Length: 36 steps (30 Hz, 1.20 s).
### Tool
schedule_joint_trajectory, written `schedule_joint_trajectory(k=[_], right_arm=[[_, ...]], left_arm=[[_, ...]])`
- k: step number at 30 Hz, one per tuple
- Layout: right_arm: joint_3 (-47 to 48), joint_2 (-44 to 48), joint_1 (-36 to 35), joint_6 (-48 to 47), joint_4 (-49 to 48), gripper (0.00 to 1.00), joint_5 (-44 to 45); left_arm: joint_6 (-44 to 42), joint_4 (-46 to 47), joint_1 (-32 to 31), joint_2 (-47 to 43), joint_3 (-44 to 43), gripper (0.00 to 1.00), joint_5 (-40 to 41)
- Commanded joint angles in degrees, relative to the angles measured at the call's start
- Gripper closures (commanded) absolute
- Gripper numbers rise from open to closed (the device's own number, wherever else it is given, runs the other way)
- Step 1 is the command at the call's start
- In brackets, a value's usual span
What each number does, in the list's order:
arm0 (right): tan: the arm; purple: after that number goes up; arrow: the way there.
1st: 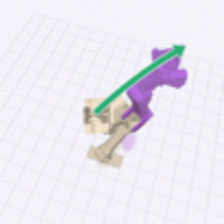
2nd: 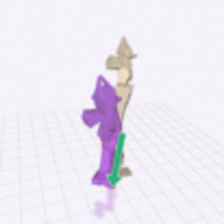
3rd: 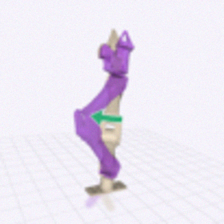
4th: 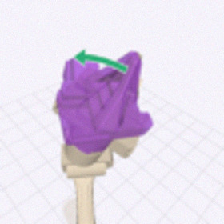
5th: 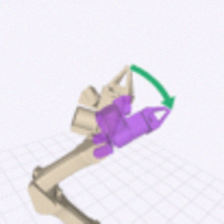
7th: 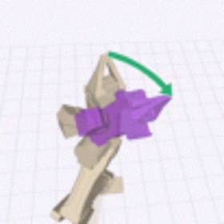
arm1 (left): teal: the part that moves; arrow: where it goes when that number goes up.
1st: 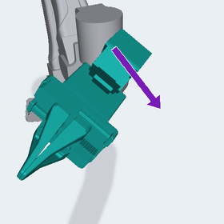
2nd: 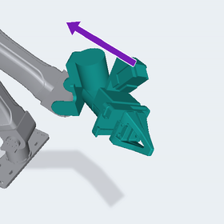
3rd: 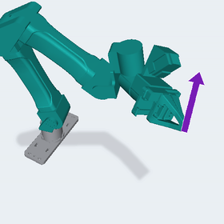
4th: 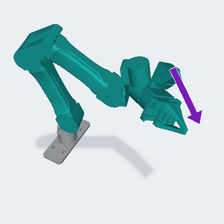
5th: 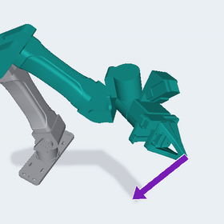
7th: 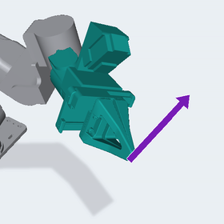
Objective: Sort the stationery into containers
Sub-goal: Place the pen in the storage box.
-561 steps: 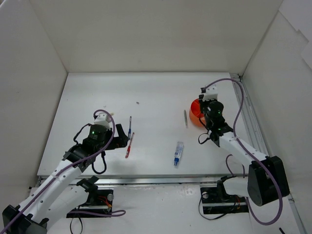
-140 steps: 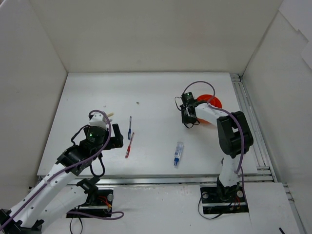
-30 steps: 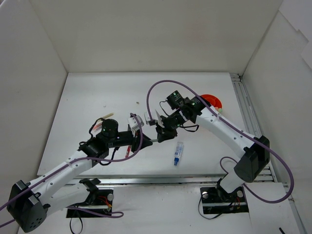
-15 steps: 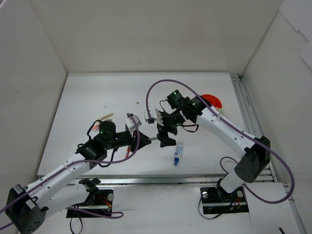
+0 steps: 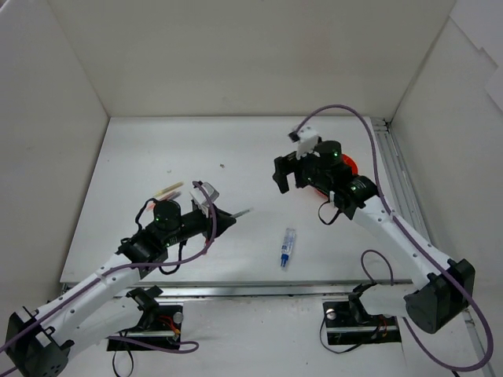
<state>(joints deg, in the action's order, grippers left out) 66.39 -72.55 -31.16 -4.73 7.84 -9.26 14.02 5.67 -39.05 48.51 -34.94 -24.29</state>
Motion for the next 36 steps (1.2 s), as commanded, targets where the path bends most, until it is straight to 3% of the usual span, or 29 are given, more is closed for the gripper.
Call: schedule_joint_trajectory(k=[1,4,7,11,16,30,36], right_arm=[[-9.4,3.6,3.5,30.4,-24.3,0.02,0.2],[-14.1,3.0,3.6,37.1,-32.0,0.02,-8.3],[-17.2,0.1,3.2,51.6,-41.9,0.02,-14.2],[-20.2,-1.2,-1.5,60.7,-49.0,0.02,-8.9],[-22.0,-3.4,-5.4,69.6,-49.8,0.02,-3.1],[-21.2,-8.5,-6.9,74.0,-48.1,0.05,-2.9],[-19.7,-10.7,-9.1,76.6,-50.6,0.29,-3.7]], left_arm=[[0.8,5.9,-0.3,-0.3,-1.6,1.0,3.5],[0.7,6.0,-0.3,1.0,-2.9,1.0,4.8],[-0.1,8.0,-0.3,2.5,-3.5,1.0,4.5],[-1.5,10.7,-0.3,5.2,-3.9,1.0,5.8],[-2.4,12.7,-0.3,7.9,-4.6,1.0,8.2],[-5.1,14.4,-0.3,8.9,-5.1,1.0,10.3],[-5.7,15.2,-0.3,12.0,-6.1,1.0,10.8]])
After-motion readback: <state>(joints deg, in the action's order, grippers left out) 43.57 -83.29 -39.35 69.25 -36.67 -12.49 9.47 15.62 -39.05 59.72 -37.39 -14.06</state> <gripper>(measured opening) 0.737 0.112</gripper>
